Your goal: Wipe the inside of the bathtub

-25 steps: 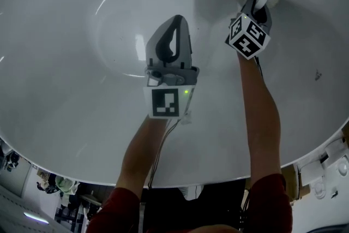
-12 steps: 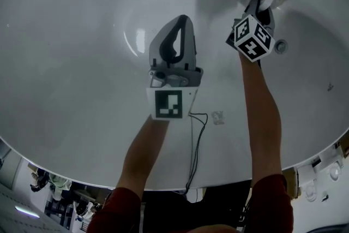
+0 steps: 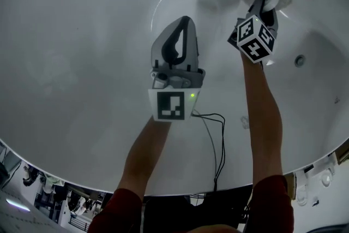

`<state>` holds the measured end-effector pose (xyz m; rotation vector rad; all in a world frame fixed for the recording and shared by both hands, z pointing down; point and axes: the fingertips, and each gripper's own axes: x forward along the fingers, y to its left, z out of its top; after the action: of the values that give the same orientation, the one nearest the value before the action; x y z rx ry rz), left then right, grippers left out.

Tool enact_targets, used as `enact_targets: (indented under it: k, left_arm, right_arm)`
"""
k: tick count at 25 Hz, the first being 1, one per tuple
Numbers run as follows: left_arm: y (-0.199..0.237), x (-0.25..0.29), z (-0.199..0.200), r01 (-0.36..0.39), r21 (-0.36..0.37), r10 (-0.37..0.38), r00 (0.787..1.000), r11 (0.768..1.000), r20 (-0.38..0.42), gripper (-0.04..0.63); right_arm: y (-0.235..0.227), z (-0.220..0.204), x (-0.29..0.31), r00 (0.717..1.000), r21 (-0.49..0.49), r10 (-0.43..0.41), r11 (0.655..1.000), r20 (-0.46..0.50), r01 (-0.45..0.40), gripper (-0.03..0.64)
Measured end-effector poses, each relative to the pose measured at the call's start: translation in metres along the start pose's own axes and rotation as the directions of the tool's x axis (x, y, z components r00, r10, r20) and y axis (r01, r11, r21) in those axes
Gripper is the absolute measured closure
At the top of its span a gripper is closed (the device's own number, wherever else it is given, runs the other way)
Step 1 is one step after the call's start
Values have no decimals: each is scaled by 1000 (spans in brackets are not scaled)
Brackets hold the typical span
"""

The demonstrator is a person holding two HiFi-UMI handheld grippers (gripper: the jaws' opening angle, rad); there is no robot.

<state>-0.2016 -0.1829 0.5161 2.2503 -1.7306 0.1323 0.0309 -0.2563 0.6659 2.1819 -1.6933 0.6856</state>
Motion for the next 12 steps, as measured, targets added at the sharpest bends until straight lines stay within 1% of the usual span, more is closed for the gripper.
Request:
enact_targets:
  k: [4,9,12]
  left_arm:
    - [16,-4,-1,-30,17,30,1000,999,1,580]
    - [29,-10,-8,-63,28,64,998,998,-25,580]
    - [37,-13,-6,-78,38,79,996,996,-36,580]
  right_arm:
    - [35,-4,2,999,-18,53,998,-3,-53,523]
    - [80,-12,0,989,-73,148,986,-14,-148,523]
    - [101,-12,0,986,-85,164,983,-24,-166,523]
